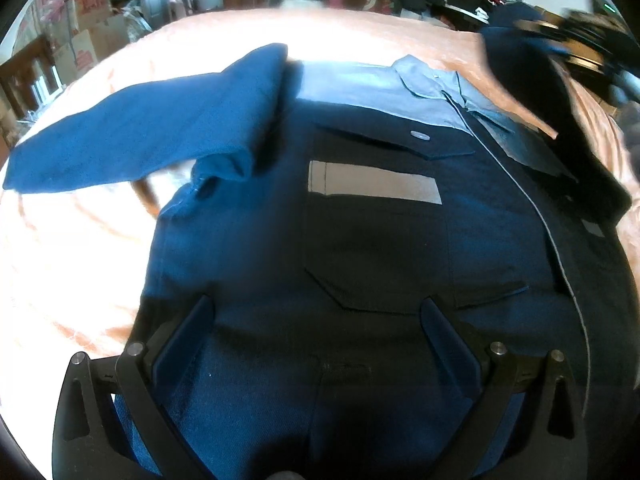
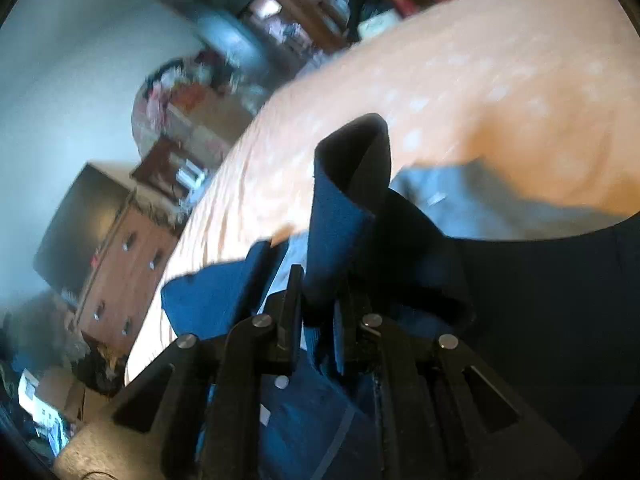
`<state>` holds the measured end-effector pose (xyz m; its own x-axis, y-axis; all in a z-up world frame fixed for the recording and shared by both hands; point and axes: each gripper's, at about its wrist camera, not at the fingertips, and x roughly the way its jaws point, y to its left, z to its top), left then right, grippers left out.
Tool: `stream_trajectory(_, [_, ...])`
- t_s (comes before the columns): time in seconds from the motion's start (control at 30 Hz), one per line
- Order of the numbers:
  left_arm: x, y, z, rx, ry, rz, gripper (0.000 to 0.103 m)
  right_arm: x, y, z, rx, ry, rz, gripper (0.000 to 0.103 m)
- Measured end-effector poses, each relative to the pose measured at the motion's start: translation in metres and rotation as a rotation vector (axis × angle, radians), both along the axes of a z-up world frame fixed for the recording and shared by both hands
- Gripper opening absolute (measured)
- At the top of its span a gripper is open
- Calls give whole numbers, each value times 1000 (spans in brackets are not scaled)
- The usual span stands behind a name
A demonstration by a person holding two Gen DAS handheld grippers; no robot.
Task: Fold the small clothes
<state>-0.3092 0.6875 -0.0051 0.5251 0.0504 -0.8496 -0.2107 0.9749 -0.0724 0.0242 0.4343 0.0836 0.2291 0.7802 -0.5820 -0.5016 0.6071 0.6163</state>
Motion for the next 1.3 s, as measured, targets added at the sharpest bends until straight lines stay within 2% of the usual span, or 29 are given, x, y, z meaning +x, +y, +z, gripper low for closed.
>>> stream_trajectory(0.13, [-3,3,1,-23,-16,0,103,-4,26,-26,-23,29,43,15])
stream_trajectory(0.23, [-4,4,1,-37,-24,1,103,-3,38,-35,-49,37,65,18])
stream_trajectory(0.33, [-6,3,2,-43,-28,4,103,-3,45,-43,-61,60,92,34])
stream_trajectory(0.4, [-6,3,2,-46,-30,4,103,-7,49,-47,-67,82,120,55])
stream_trajectory(0.47, [-7,4,3,-51,-33,5,103,-13,51,-47,-71,76,135,68])
stream_trajectory(0.57, [-11,5,4,-58,-38,6,103,-21,50,-46,-18,78,159,68])
stream_trajectory(0.63, [-11,4,4,-60,-39,7,103,-24,56,-45,-19,66,167,68])
stream_trajectory(0.77, [-11,5,5,-66,-42,7,103,-25,48,-42,-100,-22,123,68])
stream_trajectory(0.83, [-10,6,5,-69,-44,7,103,-27,49,-45,-130,-37,126,68])
stream_trajectory(1.13, [-12,10,7,-88,-55,10,103,-50,102,-61,-292,-188,262,67])
stream_trajectory(1.17, [-13,10,7,-89,-55,10,103,-48,108,-66,-332,-198,250,63])
stream_trajectory(1.2, [-13,10,7,-91,-55,10,103,-46,111,-70,-356,-196,238,49])
stream_trajectory(1.23, [-13,11,7,-93,-57,10,103,-40,111,-74,-384,-185,207,41])
stream_trajectory(1.3, [-14,11,8,-98,-60,11,103,-33,106,-74,-349,-143,187,22])
